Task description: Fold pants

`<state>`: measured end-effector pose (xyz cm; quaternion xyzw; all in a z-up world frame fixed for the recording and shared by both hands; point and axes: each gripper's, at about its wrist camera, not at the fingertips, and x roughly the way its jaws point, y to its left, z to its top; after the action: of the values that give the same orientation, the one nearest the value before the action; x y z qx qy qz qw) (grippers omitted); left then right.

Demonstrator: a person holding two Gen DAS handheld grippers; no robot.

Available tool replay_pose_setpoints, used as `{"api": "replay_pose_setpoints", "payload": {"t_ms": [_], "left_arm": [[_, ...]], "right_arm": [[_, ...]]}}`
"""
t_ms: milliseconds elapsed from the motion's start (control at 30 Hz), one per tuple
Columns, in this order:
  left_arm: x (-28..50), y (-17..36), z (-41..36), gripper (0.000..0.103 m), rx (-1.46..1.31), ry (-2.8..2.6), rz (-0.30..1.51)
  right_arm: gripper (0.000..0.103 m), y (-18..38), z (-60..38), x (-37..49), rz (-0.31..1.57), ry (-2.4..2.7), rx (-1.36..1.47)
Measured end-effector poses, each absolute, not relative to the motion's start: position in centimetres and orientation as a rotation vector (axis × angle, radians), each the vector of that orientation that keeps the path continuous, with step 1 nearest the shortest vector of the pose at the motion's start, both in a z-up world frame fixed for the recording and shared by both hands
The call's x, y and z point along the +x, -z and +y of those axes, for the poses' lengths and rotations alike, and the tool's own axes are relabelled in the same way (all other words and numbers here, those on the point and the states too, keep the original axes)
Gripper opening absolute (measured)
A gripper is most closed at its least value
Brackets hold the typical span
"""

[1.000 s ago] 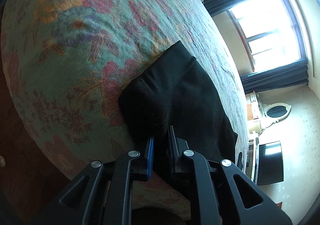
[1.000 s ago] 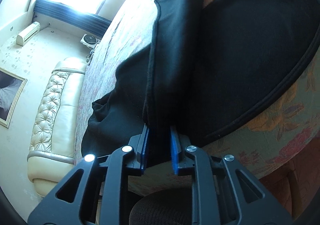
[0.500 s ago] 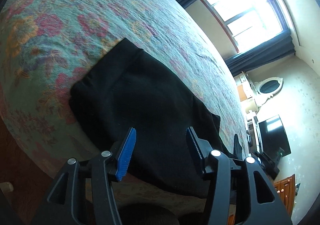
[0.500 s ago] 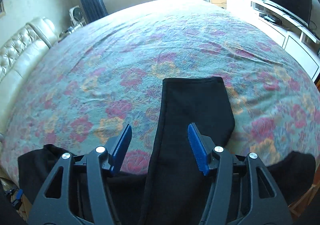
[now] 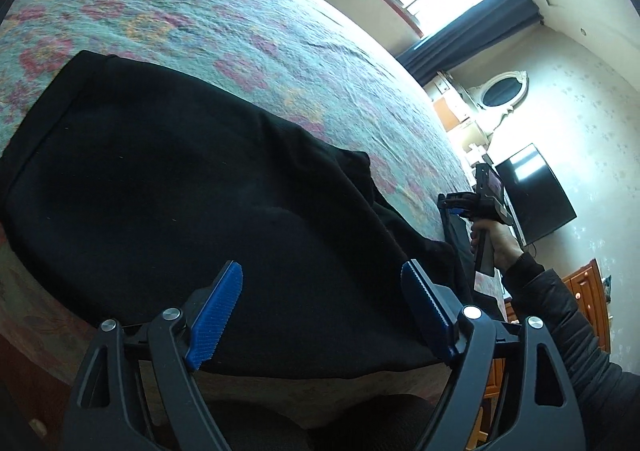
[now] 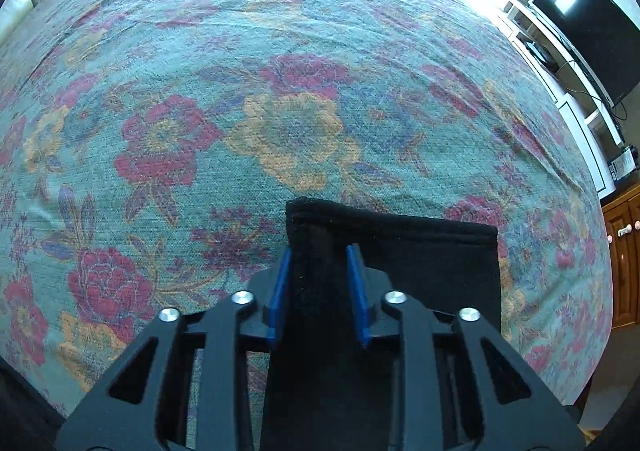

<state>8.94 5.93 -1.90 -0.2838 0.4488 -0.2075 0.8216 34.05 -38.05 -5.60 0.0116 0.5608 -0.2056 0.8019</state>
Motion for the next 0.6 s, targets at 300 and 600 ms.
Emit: {"api": "replay_pose_setpoints", "payload": {"t_ms": [300, 600], "left_arm": [[7.9, -0.3, -6.8, 0.081, -0.627, 0.759, 0.98], [6.0, 3.2, -18.0, 0.081, -0.647, 0.807, 1.103]], "right_arm": [[0.008, -3.5, -42.7, 26.6, 0.979, 0.334, 0.174], [0.008, -11.1, -50.3, 10.5, 0.738, 0.323, 0.333]]}}
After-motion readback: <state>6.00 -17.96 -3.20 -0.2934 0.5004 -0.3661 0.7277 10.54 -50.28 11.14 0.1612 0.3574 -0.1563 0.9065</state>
